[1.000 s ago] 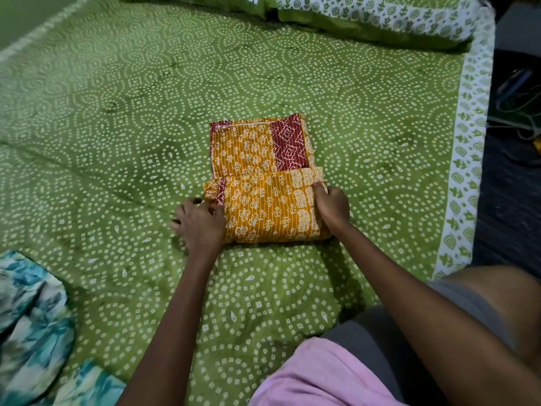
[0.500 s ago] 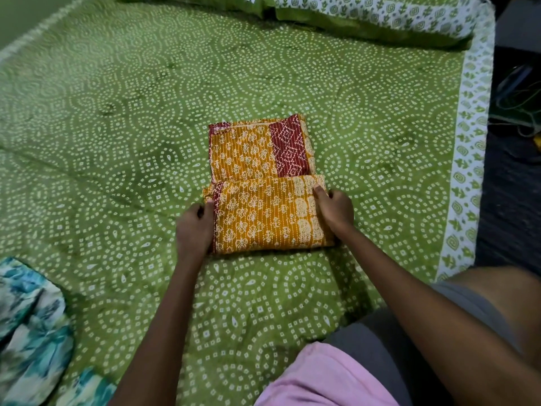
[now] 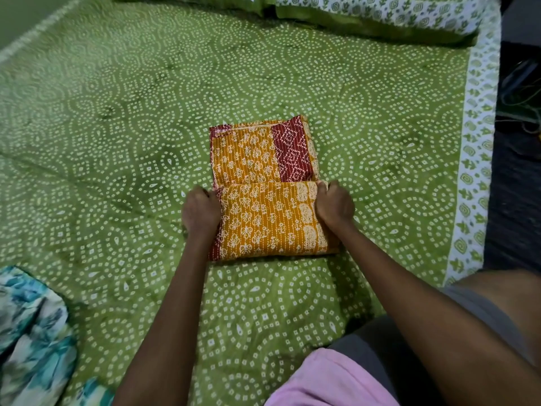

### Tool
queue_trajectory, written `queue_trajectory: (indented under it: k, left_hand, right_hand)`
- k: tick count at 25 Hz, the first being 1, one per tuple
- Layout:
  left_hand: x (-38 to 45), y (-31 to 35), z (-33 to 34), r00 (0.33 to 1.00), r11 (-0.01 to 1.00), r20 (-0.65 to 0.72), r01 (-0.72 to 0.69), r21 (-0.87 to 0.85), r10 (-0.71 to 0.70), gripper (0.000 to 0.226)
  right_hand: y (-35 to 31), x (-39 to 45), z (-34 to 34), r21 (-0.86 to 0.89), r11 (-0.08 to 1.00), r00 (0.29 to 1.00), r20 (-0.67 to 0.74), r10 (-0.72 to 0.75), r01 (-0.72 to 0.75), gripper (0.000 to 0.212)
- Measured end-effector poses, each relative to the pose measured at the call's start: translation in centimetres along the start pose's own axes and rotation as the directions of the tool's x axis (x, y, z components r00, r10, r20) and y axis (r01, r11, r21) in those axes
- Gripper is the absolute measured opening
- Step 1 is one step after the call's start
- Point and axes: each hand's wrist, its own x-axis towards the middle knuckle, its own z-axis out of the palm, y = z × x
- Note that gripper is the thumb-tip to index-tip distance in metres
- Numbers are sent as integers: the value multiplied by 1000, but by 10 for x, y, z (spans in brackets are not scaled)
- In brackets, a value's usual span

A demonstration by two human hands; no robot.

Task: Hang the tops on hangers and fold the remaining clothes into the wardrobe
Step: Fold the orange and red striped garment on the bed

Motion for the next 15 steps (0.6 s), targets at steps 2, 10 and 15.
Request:
queue_trajectory:
  k: [2,10,15]
  left_hand:
    - [-5,14,-14,960,968,-183,-233,-90,214,21]
    - [-67,-9,54,793,768,387,-584,261,471,68]
    - [-19,7,57,802,718,403,-585,378,442,67]
  right_hand:
    - [-10,-6,-11,-1,995,989,-110,-97,98,33]
    - [-16,-71,37,-262,777,797,398,-454,573,57]
    - [-18,-20,35,-261,781,805,375,-459,567,58]
